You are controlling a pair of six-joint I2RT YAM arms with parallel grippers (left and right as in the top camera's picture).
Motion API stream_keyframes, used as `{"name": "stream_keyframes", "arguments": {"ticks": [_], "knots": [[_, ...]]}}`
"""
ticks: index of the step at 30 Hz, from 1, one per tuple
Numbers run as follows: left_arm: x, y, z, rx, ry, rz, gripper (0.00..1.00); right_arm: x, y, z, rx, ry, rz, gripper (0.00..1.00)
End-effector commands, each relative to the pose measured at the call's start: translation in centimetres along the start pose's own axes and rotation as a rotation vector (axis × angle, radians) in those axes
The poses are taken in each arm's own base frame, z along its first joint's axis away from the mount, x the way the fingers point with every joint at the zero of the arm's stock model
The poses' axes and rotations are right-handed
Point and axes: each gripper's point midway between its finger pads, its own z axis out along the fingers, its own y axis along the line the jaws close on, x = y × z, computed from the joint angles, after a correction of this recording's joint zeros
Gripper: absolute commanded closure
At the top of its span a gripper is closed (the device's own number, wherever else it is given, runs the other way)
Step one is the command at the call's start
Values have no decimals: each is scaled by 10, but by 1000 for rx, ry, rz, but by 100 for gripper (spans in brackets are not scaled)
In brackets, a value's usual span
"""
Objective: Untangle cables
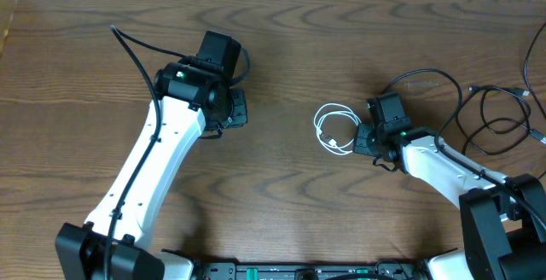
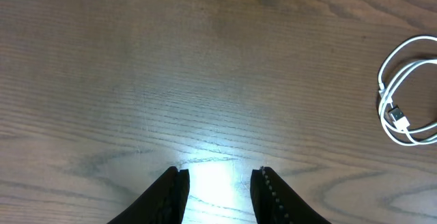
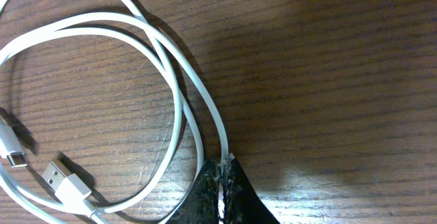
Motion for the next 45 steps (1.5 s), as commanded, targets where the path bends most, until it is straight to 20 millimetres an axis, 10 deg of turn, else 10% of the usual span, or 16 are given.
{"name": "stream_keyframes", "arguments": {"ticks": [1, 15, 32, 45], "knots": [[0, -1, 0, 0, -1, 11, 65, 10, -5, 5, 22, 26, 1, 99], [6, -65, 14, 246, 48, 75, 65, 34, -75, -12, 391, 75, 21, 99], [48, -162, 87, 305, 143, 308, 65, 37, -67, -9, 342, 99, 29, 99], [53, -188, 128, 321, 138, 350, 65, 37, -67, -9, 341, 99, 29, 99]]}}
